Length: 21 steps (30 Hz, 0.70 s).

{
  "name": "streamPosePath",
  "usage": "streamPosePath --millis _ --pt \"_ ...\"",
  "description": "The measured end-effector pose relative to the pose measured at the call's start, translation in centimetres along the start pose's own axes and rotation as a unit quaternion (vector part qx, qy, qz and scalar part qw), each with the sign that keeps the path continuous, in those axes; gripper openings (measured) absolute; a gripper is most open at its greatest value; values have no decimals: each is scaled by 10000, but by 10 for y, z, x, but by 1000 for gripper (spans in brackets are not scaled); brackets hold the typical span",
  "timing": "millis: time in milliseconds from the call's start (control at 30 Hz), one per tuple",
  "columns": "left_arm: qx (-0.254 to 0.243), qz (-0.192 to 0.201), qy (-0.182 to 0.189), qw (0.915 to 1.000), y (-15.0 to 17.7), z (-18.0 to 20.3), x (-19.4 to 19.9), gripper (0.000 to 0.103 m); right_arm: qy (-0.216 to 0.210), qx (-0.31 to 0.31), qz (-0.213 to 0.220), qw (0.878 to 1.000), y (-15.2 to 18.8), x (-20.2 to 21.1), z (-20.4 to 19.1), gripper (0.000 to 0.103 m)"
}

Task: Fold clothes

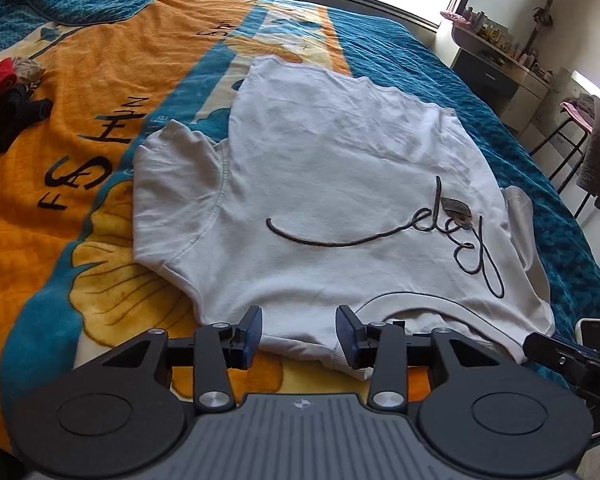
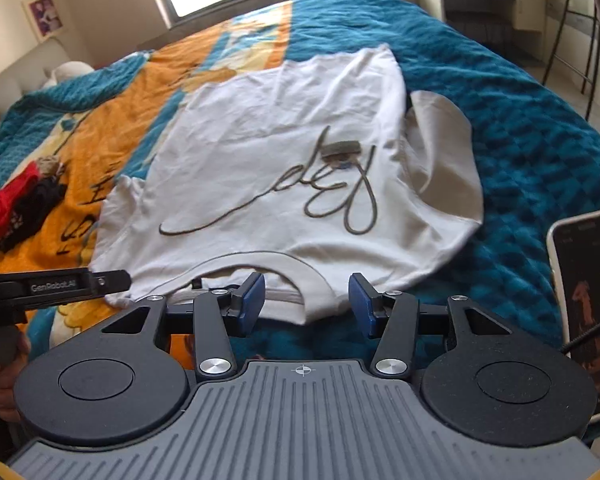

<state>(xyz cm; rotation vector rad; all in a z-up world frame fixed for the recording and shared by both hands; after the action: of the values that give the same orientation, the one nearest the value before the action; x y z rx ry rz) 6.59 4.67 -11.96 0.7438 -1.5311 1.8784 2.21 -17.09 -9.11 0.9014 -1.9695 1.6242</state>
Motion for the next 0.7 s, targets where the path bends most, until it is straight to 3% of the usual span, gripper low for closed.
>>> streamPosePath --millis 67,133,167,400,700 --pt "-197 -53 -124 9997 1 6 -11 45 76 253 13 9997 -3 -11 -5 45" --pt "-367 -104 -255 9989 4 8 -20 45 90 444 0 9990 -5 -24 -9 28" --pt "-477 -104 -307 9983 5 10 -25 45 107 506 -58 9986 -5 -31 -9 27" --pt "-807 -308 -380 9955 21 13 -39 45 309 618 -533 9962 12 -61 -4 29" --pt "-758 -360 -316 9960 21 16 -19 45 194 741 -425 9962 25 -39 -14 32"
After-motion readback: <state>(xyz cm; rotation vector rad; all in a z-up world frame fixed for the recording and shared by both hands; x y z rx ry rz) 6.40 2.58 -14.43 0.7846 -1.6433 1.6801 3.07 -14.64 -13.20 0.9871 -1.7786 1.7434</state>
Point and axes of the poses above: each gripper's, at about its wrist camera, not at the fingertips, and x roughly against the way its jaws point, z to its right, y to its underside, the point moved 9 cm from there along -x, roughly the way its jaws point, and after that the axes turned 3 degrees about z, right-handed, at the moved point
